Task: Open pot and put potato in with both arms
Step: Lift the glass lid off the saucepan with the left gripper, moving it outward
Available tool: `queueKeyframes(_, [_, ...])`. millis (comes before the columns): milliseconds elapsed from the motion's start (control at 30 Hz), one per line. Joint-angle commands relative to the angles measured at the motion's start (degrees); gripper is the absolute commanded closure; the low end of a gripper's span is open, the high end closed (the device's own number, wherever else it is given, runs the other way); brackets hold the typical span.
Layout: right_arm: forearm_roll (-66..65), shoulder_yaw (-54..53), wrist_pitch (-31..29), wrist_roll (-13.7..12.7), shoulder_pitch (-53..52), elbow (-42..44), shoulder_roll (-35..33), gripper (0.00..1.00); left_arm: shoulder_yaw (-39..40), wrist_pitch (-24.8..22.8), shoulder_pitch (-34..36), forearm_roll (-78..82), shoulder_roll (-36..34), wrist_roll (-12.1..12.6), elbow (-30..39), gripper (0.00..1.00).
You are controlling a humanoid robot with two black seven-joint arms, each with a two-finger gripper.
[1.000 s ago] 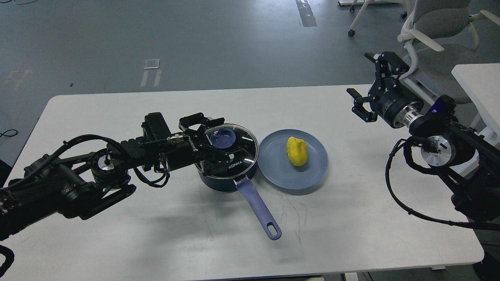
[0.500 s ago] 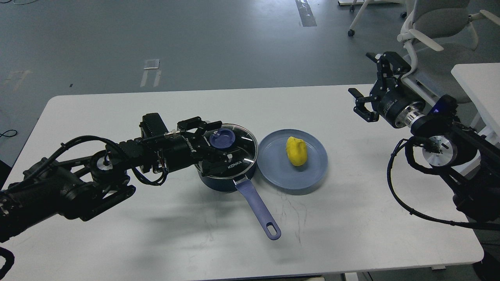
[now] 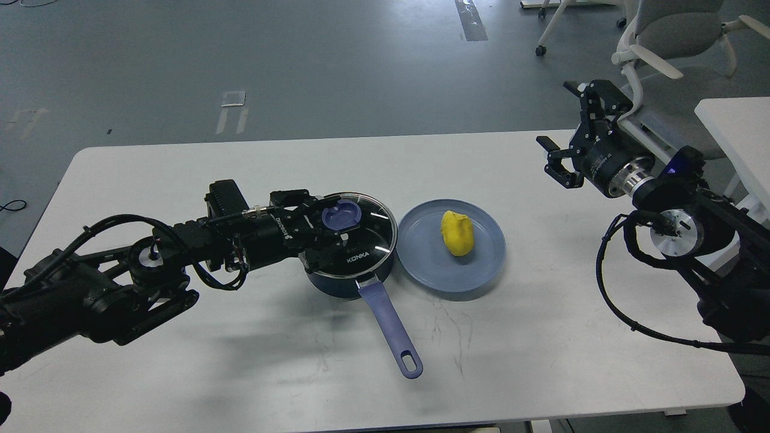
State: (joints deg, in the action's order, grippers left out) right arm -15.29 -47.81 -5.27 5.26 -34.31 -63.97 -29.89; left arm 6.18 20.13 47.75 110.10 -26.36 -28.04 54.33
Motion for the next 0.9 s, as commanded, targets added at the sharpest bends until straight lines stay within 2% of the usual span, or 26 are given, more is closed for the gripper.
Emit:
queueKeyframes(0, [-0.01,0.00,0.00,0.01,-0.06,-0.01,0.00,0.00,0.15,0.08,0.93,-4.36,-2.99,0.04,3.48,0.56])
queueKeyframes(67, [-0.01,0.00,0.00,0.01,-0.06,-0.01,0.00,0.00,0.24,0.08,1.11,-5.16,-4.40,0.04,5.34,0.56])
queueKeyframes(200, [-0.09,0.35,-0.17,0.01,-0.41,-0.01,0.00,0.00,0.68,0.00,2.69,-7.00,-10.54,0.04,13.33,0.56])
queueKeyframes(333, [-0.27,0.79,-0.18,0.01,-0.85,-0.10,0.09,0.00,0.77,0.08,2.78,-7.45,-14.06,0.04,14.31,0.56])
queueKeyframes(467, [-0.71,1.05,-0.18,0.01,-0.94,-0.01,0.44,0.00,0.42,1.92,2.08,-7.71,-19.42,0.04,13.44,0.56])
queueKeyframes(567, [-0.80,1.14,-0.18,0.01,-0.94,-0.01,0.53,0.00,0.15,3.77,0.42,-8.15,-20.92,0.04,11.86,0.56])
queueKeyframes(767, [-0.97,1.31,-0.18,0.01,-0.85,0.08,0.53,0.00,0.15,7.87,-6.52,-8.50,-21.72,0.04,6.15,0.56])
queueKeyframes(867, [-0.97,1.66,-0.26,0.01,-0.94,-0.01,0.44,0.00,0.15,7.87,-10.04,-8.50,-20.84,0.04,2.72,0.56])
